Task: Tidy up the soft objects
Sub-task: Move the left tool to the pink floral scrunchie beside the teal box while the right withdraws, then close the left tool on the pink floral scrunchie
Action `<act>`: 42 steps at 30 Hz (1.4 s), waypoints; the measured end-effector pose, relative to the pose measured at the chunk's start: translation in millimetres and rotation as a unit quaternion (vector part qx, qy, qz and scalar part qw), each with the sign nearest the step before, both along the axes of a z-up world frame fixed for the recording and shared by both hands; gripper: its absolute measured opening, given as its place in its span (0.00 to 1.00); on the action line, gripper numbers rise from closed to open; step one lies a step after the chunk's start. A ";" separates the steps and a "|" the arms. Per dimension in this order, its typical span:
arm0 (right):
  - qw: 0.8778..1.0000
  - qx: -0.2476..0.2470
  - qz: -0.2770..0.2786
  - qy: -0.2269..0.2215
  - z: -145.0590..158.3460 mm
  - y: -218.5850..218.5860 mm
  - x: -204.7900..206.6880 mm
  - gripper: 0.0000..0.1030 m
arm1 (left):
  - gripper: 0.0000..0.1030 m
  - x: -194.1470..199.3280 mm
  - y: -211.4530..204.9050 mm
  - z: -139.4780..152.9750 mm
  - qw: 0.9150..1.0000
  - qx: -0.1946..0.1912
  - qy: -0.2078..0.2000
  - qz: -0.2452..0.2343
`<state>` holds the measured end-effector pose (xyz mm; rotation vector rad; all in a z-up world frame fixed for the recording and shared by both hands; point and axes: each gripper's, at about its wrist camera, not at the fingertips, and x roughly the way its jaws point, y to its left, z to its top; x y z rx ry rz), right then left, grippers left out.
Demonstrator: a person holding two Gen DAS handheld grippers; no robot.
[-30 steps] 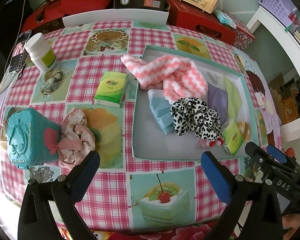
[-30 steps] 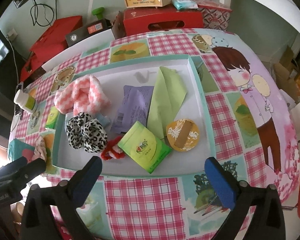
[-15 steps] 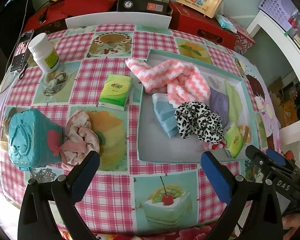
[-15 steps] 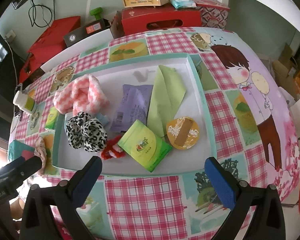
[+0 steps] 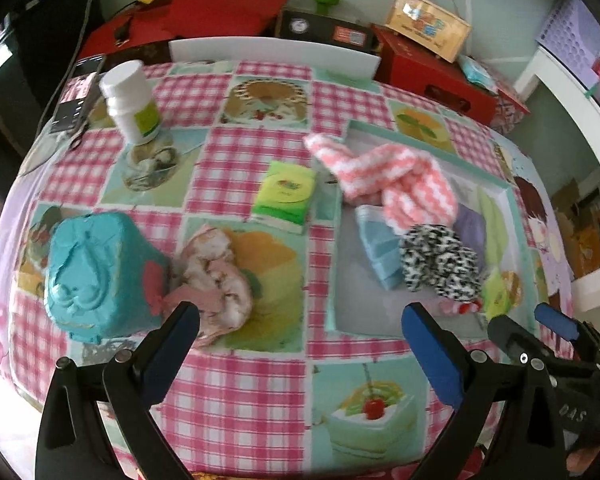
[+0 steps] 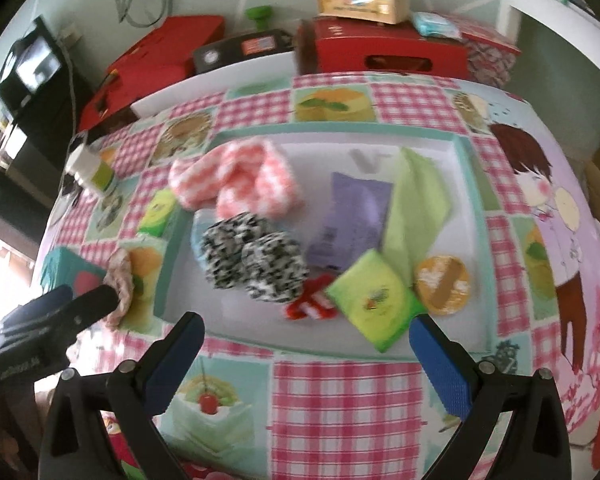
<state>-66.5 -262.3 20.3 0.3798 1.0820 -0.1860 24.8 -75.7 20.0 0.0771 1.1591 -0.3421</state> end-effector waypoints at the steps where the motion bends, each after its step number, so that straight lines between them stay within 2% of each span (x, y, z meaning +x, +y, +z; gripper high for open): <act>1: 1.000 -0.001 0.006 0.000 -0.3 3.9 1.3 1.00 | 0.98 0.6 3.7 -1.5 1.000 0.003 0.000 0.006; 8: 0.999 -0.001 0.040 -0.004 -0.9 25.0 11.8 1.00 | 0.98 10.7 34.8 -8.0 0.997 0.006 0.016 0.073; 13: 0.998 -0.004 0.056 -0.012 -0.7 35.6 19.1 1.00 | 0.97 8.3 41.4 -15.5 0.996 0.000 0.022 0.085; 18: 0.998 0.000 0.067 -0.015 -4.2 41.8 22.8 0.93 | 0.96 7.6 47.6 -24.2 0.995 -0.004 0.029 0.098; 21: 0.998 0.005 0.068 -0.015 -7.0 42.2 23.3 0.91 | 0.87 9.3 51.3 -30.3 0.993 -0.013 0.042 0.107; 25: 0.997 0.010 0.070 -0.014 -11.3 44.6 24.5 0.90 | 0.82 10.3 52.1 -39.8 0.992 -0.009 0.050 0.119; 27: 0.997 0.011 0.075 -0.014 -12.8 46.3 25.7 0.84 | 0.79 11.5 53.0 -44.8 0.990 -0.010 0.056 0.127; 29: 0.997 0.012 0.078 -0.013 -14.4 47.7 27.3 0.84 | 0.75 14.9 54.1 -50.1 0.989 -0.010 0.063 0.135; 31: 0.997 0.014 0.080 -0.014 -15.6 48.7 28.6 0.83 | 0.66 18.0 56.8 -55.8 0.987 -0.013 0.072 0.145; 35: 0.996 0.016 0.084 -0.011 -19.0 49.9 31.0 0.82 | 0.58 22.7 63.1 -67.5 0.981 -0.022 0.091 0.170; 41: 0.996 0.019 0.085 -0.004 -25.6 51.5 33.4 0.82 | 0.48 25.0 67.5 -71.9 0.979 -0.028 0.090 0.183; 42: 0.996 0.019 0.085 -0.003 -26.5 51.8 33.8 0.82 | 0.43 25.6 68.4 -71.9 0.978 -0.027 0.088 0.185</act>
